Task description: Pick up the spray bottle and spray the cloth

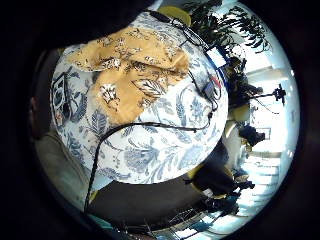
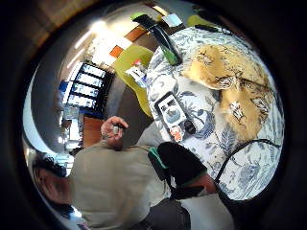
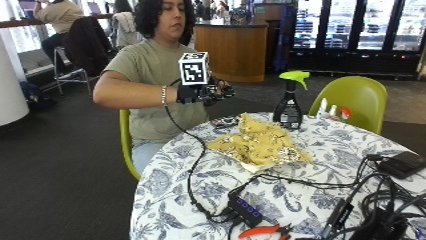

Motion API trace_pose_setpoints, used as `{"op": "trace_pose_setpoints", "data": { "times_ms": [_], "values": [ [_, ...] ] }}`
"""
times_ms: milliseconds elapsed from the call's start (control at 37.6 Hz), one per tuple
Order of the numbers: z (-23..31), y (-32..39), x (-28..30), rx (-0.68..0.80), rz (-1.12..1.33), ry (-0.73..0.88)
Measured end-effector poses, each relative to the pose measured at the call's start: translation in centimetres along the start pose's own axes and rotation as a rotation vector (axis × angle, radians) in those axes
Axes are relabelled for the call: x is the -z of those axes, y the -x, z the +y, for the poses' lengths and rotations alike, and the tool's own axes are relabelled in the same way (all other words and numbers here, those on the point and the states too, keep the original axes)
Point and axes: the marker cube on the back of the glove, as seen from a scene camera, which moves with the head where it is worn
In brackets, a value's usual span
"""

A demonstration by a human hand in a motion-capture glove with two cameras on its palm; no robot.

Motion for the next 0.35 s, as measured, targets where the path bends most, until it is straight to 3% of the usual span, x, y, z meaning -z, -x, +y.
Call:
{"op": "trace_pose_setpoints", "data": {
  "times_ms": [346],
  "values": [
    [1.05, -0.89, 0.13, -0.018, 0.02, 0.035]
  ]
}}
